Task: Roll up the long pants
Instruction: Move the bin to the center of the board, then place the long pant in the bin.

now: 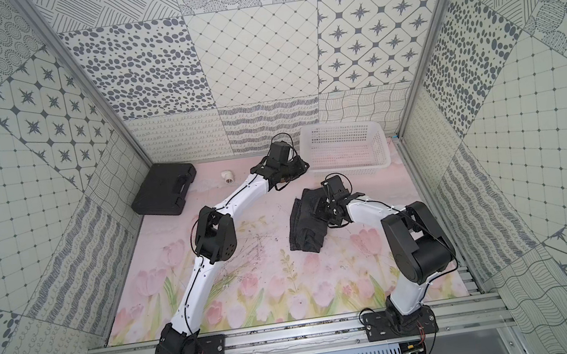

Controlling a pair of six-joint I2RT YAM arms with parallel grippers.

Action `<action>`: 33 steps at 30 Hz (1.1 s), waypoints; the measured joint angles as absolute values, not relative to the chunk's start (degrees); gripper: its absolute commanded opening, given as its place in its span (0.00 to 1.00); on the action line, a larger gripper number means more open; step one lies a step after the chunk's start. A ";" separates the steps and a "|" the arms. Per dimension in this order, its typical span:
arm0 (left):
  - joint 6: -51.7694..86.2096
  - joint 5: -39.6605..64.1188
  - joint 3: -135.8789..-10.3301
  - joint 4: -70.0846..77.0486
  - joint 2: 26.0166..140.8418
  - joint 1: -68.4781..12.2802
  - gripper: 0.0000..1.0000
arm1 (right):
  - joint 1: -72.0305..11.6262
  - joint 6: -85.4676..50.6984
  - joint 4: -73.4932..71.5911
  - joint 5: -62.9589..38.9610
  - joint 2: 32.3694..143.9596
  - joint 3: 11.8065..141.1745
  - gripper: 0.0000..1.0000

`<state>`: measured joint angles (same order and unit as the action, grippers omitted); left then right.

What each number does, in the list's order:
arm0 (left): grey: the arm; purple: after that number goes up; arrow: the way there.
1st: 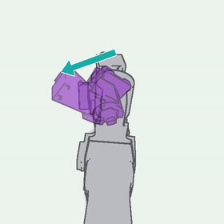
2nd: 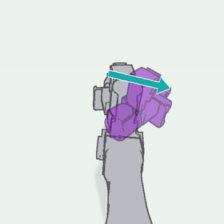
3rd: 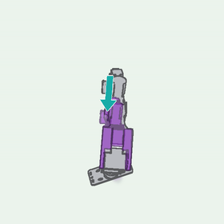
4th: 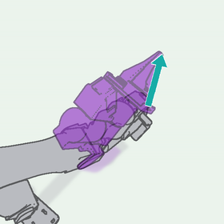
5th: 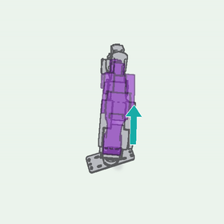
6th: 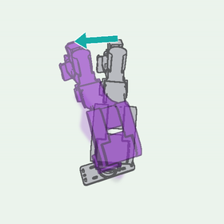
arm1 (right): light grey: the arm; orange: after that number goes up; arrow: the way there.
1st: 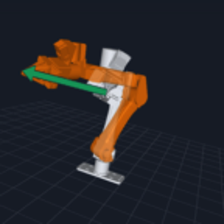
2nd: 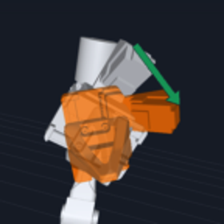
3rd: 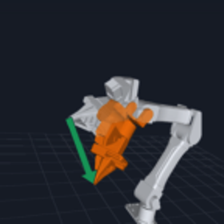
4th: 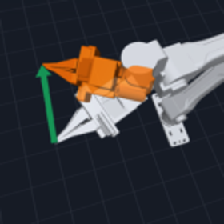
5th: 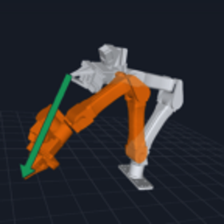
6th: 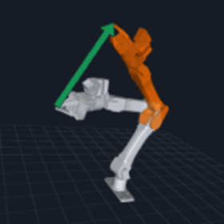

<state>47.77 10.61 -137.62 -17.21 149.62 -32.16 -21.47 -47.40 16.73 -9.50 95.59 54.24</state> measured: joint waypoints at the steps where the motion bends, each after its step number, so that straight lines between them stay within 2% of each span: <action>1: 47.42 10.70 -137.82 -16.99 149.82 -32.14 0.00 | -21.61 -46.96 17.78 -9.43 95.02 54.13 0.00; 6: 48.66 10.98 -136.97 -18.15 148.64 -32.38 0.00 | -21.93 -43.11 24.21 -10.37 91.09 53.47 0.00; 9: 48.80 10.87 -132.09 -19.40 144.55 -32.40 0.00 | -21.91 -39.59 30.52 -13.26 88.20 54.33 0.00; 14: 48.31 10.92 -113.86 -21.12 130.08 -31.75 0.00 | -21.96 -33.95 42.96 -21.23 81.67 63.59 0.00; 17: 48.16 11.66 -101.62 -22.09 120.46 -31.16 0.00 | -21.89 -32.67 45.28 -26.46 78.65 72.10 0.00; 24: 48.82 13.02 -75.20 -21.39 100.18 -30.96 0.00 | -18.50 -33.06 42.19 -34.04 75.94 83.42 0.00; 28: 50.50 13.72 -63.16 -19.81 90.65 -30.96 0.00 | -14.20 -34.92 35.53 -34.15 78.85 81.71 0.00; 33: 52.10 13.15 -54.87 -18.61 82.65 -30.96 0.00 | -12.45 -36.32 27.70 -32.69 87.55 73.67 0.00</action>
<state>52.10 13.15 -54.87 -18.61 82.65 -30.96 -12.45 -36.32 27.70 -32.69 87.55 73.67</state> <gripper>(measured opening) 0.054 0.238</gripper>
